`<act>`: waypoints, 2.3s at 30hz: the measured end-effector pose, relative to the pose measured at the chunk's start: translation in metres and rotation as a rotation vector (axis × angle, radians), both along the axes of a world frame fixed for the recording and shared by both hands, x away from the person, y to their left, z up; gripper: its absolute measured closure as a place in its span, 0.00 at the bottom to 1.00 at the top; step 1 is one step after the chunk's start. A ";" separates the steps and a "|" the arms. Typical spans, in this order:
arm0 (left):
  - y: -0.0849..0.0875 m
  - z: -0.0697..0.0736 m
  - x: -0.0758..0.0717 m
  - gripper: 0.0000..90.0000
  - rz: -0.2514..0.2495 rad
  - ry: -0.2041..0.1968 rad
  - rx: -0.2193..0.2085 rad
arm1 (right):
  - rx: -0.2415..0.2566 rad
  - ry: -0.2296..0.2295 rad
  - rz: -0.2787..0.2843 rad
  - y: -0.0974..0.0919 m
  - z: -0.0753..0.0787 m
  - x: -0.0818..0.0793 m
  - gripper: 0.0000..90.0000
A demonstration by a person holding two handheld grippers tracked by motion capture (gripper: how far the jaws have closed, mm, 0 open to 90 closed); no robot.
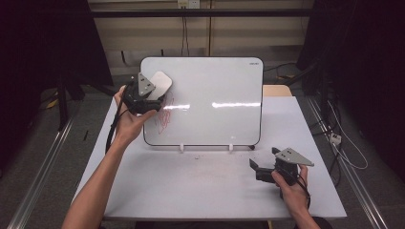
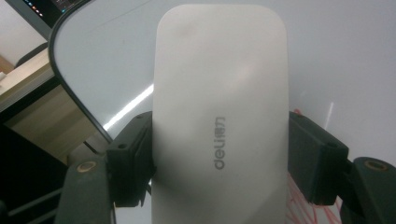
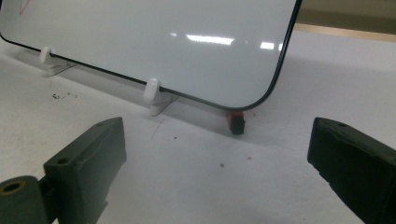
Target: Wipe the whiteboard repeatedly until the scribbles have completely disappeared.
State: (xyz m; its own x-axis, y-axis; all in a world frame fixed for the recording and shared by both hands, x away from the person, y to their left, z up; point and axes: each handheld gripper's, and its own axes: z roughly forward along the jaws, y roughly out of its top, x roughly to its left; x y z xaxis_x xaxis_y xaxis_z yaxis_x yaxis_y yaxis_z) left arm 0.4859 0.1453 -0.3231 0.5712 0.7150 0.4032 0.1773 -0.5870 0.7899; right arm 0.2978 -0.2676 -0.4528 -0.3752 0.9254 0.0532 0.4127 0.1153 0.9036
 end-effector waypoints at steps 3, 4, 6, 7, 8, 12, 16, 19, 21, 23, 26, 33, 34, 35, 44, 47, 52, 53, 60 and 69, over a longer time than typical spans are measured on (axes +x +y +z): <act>-0.004 -0.004 0.002 0.35 0.008 -0.011 0.028 | -0.002 0.002 -0.001 0.000 0.000 0.000 0.05; -0.006 -0.006 0.003 0.35 0.016 -0.020 0.019 | -0.001 0.002 0.000 0.000 0.000 0.000 0.05; -0.008 -0.005 0.002 0.35 0.020 -0.023 0.041 | 0.000 0.002 0.000 0.000 0.000 0.000 0.05; -0.009 -0.006 0.001 0.35 0.025 -0.036 0.059 | 0.000 0.002 0.001 0.000 0.000 0.000 0.05; -0.009 -0.006 0.001 0.35 0.027 -0.044 0.084 | 0.000 0.002 0.001 0.000 0.000 0.000 0.05; -0.012 -0.008 0.001 0.35 0.039 -0.052 0.079 | 0.000 0.003 0.004 0.001 0.000 0.000 0.05; -0.013 -0.009 0.000 0.35 0.045 -0.057 0.094 | -0.001 0.004 0.003 0.001 0.000 0.000 0.05; -0.013 -0.010 -0.001 0.35 0.043 -0.063 0.084 | -0.002 0.004 0.003 0.001 0.000 0.000 0.05; -0.014 -0.012 -0.001 0.35 0.054 -0.087 0.079 | -0.002 0.004 0.004 0.001 -0.001 0.000 0.05; -0.014 -0.012 -0.002 0.35 0.051 -0.079 0.087 | -0.003 0.004 0.005 0.001 -0.001 0.000 0.05; -0.014 -0.013 -0.002 0.35 0.049 -0.080 0.088 | -0.004 0.003 0.006 0.001 0.000 0.000 0.05; -0.017 -0.017 -0.006 0.35 0.048 -0.087 0.095 | -0.001 0.007 0.005 0.002 -0.001 0.000 0.05; -0.017 -0.018 -0.006 0.35 0.048 -0.097 0.097 | -0.001 0.006 0.005 0.002 -0.001 0.000 0.05; -0.017 -0.018 -0.007 0.35 0.043 -0.085 0.106 | -0.001 0.006 0.005 0.002 -0.001 0.000 0.05; -0.025 -0.030 -0.016 0.35 0.020 -0.092 0.137 | -0.002 0.006 0.006 0.003 -0.001 0.001 0.05; -0.028 -0.034 -0.022 0.35 0.006 -0.084 0.148 | -0.002 0.006 0.007 0.003 -0.001 0.001 0.05; -0.032 -0.041 -0.029 0.35 0.000 -0.080 0.162 | -0.001 0.006 0.010 0.003 -0.001 0.001 0.05; -0.031 -0.040 -0.029 0.35 -0.001 -0.075 0.160 | -0.001 0.006 0.010 0.003 -0.001 0.001 0.05; -0.027 -0.030 -0.021 0.35 0.004 -0.070 0.137 | 0.003 0.008 0.010 0.003 -0.001 0.001 0.05; -0.017 -0.010 -0.003 0.35 0.030 -0.054 0.115 | 0.004 0.007 0.009 0.002 -0.001 0.001 0.05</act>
